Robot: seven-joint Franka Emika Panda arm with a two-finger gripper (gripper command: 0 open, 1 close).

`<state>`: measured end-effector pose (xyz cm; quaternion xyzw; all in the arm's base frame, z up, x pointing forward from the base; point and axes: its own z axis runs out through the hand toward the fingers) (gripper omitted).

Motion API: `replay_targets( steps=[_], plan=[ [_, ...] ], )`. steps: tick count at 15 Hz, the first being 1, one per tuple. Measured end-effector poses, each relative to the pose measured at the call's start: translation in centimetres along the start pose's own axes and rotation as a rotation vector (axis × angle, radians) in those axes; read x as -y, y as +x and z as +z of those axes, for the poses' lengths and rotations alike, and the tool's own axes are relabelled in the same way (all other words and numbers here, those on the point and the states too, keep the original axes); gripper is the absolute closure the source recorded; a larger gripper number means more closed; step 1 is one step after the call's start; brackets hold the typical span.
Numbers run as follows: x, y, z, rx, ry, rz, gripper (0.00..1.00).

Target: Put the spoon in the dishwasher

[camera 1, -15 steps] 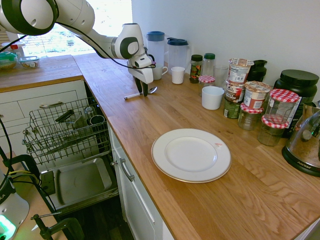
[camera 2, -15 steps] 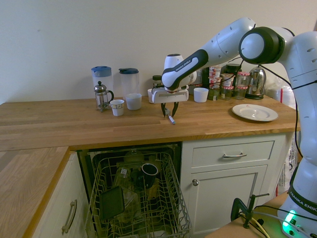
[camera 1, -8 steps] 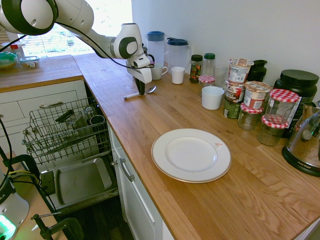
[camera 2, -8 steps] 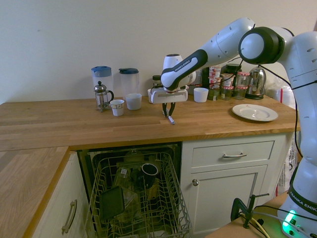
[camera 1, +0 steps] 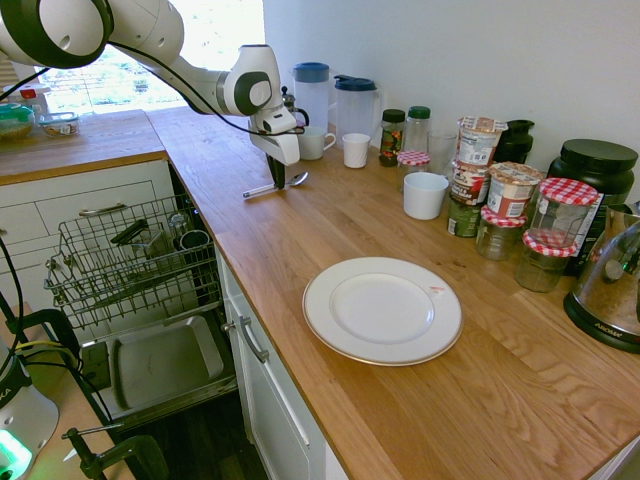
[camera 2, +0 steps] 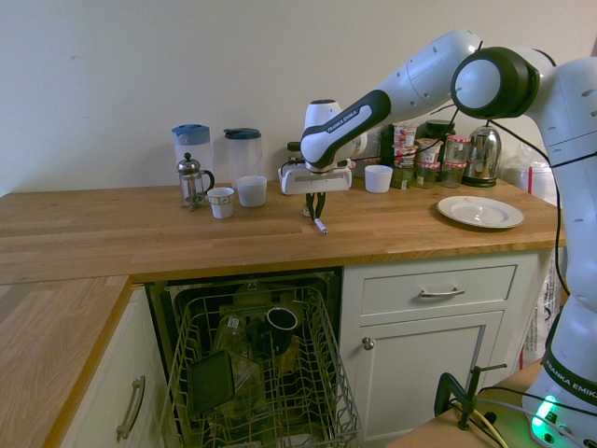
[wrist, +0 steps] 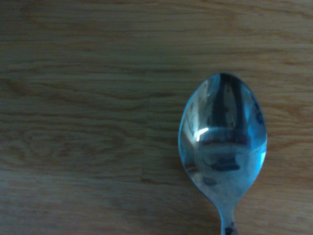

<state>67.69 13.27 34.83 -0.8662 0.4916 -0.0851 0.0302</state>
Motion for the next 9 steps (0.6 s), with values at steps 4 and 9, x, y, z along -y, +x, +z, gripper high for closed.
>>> replay_targets(
  steps=[4,9],
  plan=[
    [-2.4,-3.0,-4.2,0.004,0.013,-0.025,1.00],
    [-6.8,-10.7,-7.4,0.029,0.023,0.025,1.00]
  ],
)
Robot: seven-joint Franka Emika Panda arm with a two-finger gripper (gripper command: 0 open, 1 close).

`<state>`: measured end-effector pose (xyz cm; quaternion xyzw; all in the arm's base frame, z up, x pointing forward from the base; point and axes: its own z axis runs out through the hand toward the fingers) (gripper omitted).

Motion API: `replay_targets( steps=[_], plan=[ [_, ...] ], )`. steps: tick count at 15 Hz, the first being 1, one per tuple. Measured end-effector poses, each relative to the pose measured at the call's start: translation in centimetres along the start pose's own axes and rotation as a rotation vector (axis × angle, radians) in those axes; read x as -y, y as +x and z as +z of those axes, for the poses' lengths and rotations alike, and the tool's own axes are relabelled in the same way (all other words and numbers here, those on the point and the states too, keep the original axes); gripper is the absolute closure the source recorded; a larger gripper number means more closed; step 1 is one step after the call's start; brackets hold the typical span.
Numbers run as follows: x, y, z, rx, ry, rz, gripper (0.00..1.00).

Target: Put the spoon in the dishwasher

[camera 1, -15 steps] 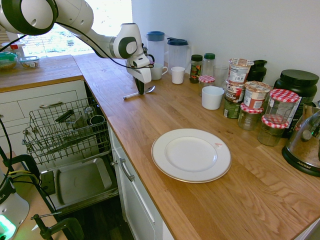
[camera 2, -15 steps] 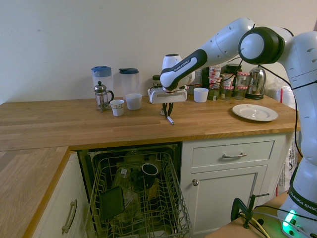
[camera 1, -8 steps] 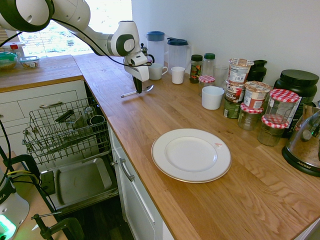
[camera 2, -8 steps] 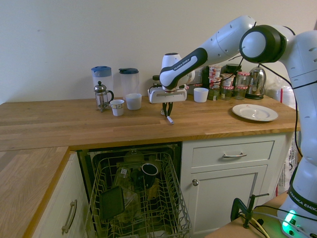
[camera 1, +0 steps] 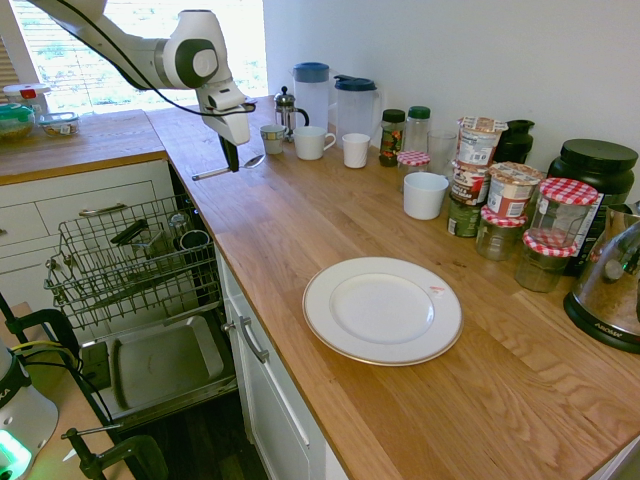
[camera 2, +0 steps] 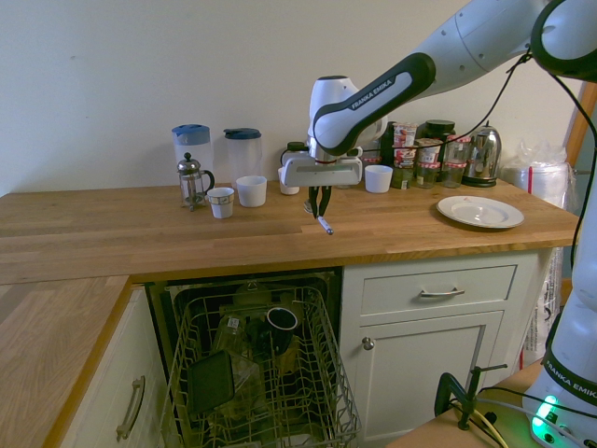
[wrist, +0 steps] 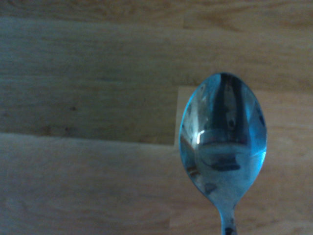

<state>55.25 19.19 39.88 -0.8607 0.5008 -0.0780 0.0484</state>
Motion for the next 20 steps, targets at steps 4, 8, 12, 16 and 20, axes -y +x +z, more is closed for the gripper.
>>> replay_targets(
  steps=[4,8,12,16,20],
  plan=[
    [-1.9,-3.3,-0.2,-0.008,0.011,0.024,1.00],
    [-3.8,-5.8,0.9,-0.025,0.037,0.073,1.00],
    [-7.5,-12.1,0.8,-0.033,0.057,0.078,1.00],
    [-11.2,-19.8,1.8,-0.023,0.056,0.051,1.00],
    [-13.5,-24.6,4.1,-0.013,0.067,0.050,1.00]
  ],
)
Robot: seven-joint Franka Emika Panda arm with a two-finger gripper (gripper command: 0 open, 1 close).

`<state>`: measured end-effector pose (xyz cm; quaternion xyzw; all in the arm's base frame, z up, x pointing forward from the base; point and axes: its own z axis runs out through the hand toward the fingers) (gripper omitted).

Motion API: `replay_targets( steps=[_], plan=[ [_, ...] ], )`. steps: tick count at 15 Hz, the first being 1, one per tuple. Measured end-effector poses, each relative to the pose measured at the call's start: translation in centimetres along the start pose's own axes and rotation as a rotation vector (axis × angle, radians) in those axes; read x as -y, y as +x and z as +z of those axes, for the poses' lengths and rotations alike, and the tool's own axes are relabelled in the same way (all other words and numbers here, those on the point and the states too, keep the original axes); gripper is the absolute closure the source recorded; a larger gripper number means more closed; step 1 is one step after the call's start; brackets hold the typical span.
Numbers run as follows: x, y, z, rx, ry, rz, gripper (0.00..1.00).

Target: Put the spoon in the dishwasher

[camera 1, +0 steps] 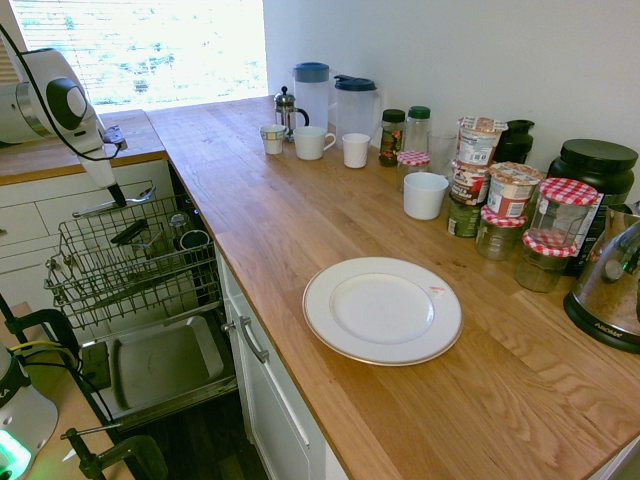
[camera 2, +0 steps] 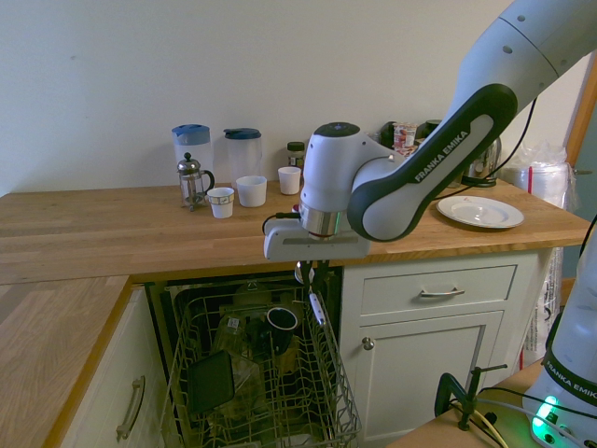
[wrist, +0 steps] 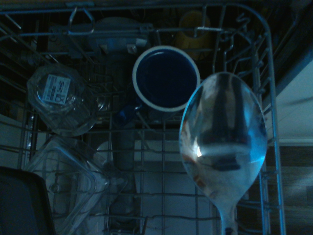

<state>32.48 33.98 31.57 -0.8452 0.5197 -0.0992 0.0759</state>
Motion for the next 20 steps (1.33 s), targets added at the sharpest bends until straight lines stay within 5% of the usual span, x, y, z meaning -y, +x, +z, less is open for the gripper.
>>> replay_targets(
  steps=[20],
  plan=[
    [-2.4,-3.7,17.3,0.040,-0.056,0.040,1.00]
  ],
)
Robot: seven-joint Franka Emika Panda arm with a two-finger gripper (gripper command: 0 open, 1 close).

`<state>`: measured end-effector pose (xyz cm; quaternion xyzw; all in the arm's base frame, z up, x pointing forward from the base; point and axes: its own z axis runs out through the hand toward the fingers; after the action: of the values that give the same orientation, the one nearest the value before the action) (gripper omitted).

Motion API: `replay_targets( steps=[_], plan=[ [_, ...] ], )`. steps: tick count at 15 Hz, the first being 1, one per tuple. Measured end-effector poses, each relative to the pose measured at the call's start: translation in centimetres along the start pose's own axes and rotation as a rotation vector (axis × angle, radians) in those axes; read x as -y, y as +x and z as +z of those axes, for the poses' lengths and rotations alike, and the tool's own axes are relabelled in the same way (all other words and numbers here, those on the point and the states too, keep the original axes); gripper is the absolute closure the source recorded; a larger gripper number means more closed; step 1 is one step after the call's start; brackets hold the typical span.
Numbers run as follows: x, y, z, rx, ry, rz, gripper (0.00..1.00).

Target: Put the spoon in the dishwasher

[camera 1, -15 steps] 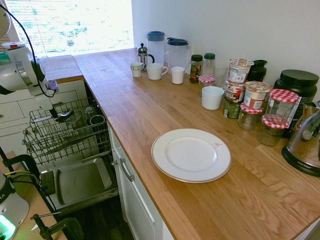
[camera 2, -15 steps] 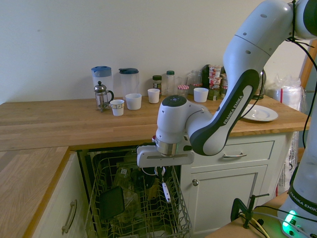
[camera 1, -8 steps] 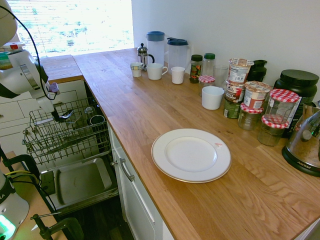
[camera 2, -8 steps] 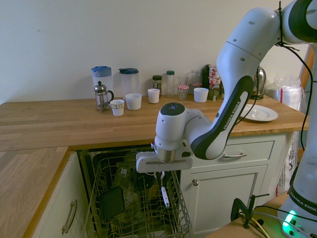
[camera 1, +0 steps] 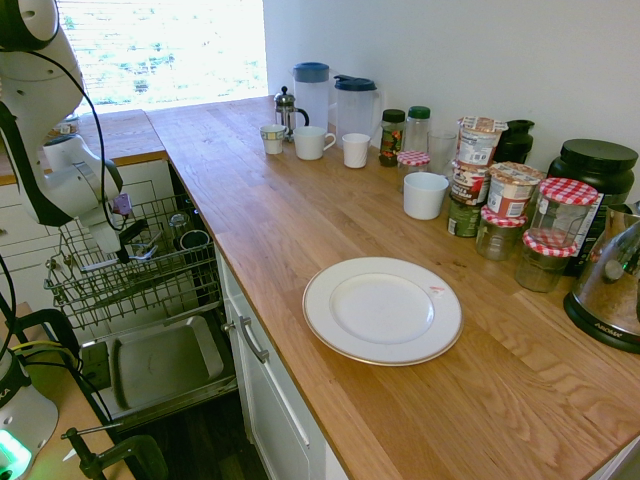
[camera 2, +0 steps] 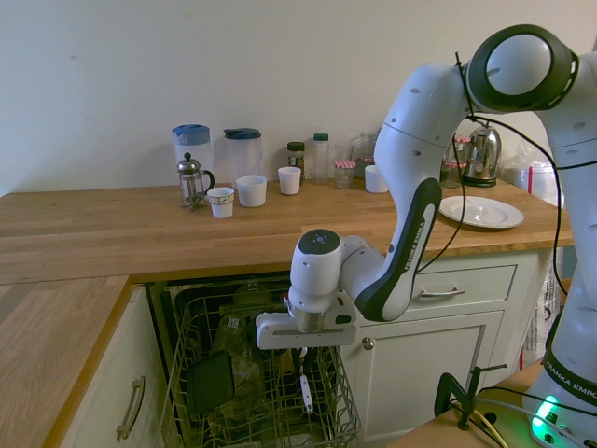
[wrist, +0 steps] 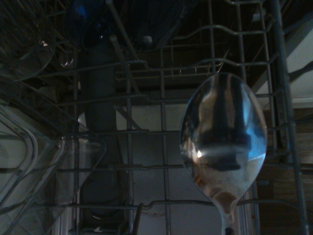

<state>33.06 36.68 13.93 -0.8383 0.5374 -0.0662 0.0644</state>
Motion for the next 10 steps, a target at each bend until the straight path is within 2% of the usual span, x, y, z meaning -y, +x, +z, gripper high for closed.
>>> replay_targets(
  steps=[1,10],
  plan=[
    [0.3,-0.4,0.8,0.001,-0.001,-0.006,0.00],
    [1.1,-1.0,2.3,0.023,0.015,-0.008,0.00]
  ],
)
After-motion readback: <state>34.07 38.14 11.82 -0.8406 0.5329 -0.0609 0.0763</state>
